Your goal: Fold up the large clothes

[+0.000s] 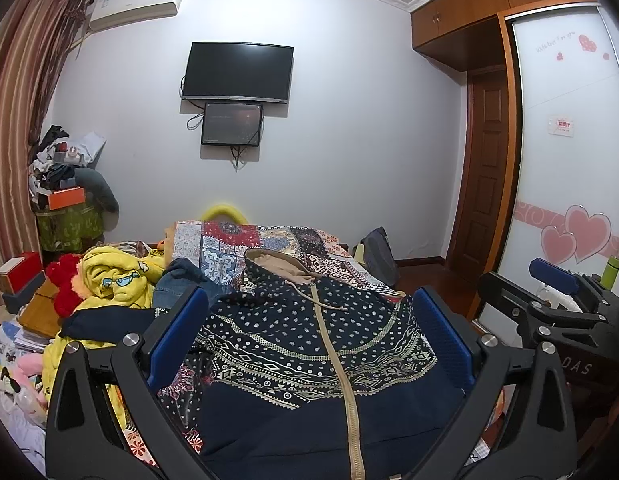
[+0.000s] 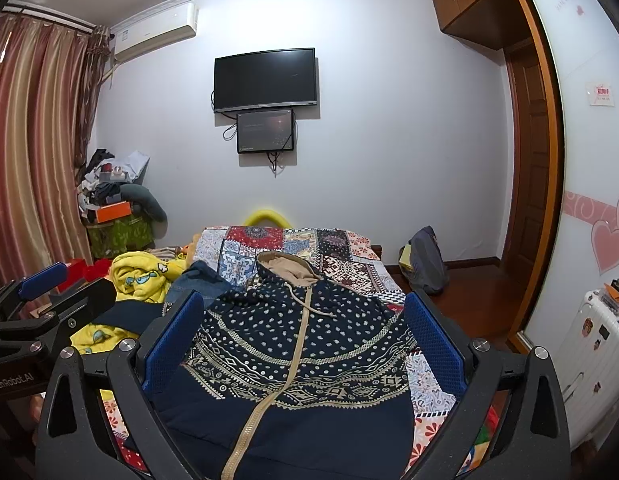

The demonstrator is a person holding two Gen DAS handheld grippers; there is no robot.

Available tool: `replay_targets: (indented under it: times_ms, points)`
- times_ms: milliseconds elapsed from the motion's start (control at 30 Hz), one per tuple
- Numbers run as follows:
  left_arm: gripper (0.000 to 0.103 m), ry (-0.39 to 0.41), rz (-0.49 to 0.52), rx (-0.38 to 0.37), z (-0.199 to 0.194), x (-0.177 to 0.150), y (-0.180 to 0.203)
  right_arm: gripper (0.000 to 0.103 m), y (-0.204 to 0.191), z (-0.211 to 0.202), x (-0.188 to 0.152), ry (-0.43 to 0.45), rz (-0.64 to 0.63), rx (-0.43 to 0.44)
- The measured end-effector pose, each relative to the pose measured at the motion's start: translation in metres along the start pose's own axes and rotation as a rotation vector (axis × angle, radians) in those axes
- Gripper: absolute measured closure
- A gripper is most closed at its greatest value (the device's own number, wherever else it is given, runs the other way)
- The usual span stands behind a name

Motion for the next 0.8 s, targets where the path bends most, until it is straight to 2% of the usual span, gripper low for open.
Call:
replay_targets:
  times_ms: [800]
  points:
    - [0.000,-0.015,-0.005,0.010,0.010,0.000,-0.006,0.003,0.002,0.008,-0.001,-0.024,0.009,-0.006]
Point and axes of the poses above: each gripper's, at about its wrist camera, not at the fingertips, and z roughly the way its jaws point, y to its right, x to its top, the point moved 1 cm from there along z, roughly the way its jaws point, and after that the axes turned 13 degrees about -x, right-handed, at the moved point
